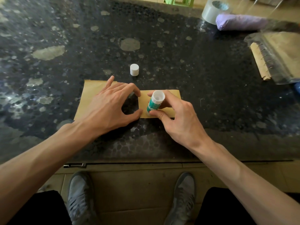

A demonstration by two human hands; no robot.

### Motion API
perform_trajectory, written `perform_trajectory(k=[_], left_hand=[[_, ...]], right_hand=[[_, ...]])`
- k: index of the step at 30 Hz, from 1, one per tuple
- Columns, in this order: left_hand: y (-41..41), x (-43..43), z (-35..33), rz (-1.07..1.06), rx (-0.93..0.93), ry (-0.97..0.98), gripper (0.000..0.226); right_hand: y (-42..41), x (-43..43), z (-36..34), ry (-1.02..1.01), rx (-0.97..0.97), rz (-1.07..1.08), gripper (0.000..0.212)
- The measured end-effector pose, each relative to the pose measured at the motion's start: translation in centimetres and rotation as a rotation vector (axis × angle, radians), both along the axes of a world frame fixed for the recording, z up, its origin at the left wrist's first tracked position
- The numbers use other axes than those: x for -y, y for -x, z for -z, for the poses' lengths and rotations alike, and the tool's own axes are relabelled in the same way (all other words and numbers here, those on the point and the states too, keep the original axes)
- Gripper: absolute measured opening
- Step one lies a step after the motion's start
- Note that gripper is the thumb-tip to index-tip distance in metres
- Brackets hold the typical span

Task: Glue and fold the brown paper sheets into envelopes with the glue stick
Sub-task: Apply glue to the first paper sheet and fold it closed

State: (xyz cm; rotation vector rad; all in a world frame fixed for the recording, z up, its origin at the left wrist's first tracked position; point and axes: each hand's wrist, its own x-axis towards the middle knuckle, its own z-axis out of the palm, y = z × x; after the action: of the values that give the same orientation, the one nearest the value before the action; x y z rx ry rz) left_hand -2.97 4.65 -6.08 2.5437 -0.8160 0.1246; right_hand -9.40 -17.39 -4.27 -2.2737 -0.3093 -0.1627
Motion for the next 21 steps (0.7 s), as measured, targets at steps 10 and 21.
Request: perform_trajectory(k=[10,21], left_hand=[[0.02,-0.09,-0.03,0.01,-0.014,-0.009,0.041],[0.09,-0.1,-0.12,0.01,-0.001,-0.007,0.041]], right_hand=[[-0.19,0.27,0.08,0.082,-0.006,-0.071,0.036],[0.32,0.56,0.1,0.177,0.102,-0.022,0.036]])
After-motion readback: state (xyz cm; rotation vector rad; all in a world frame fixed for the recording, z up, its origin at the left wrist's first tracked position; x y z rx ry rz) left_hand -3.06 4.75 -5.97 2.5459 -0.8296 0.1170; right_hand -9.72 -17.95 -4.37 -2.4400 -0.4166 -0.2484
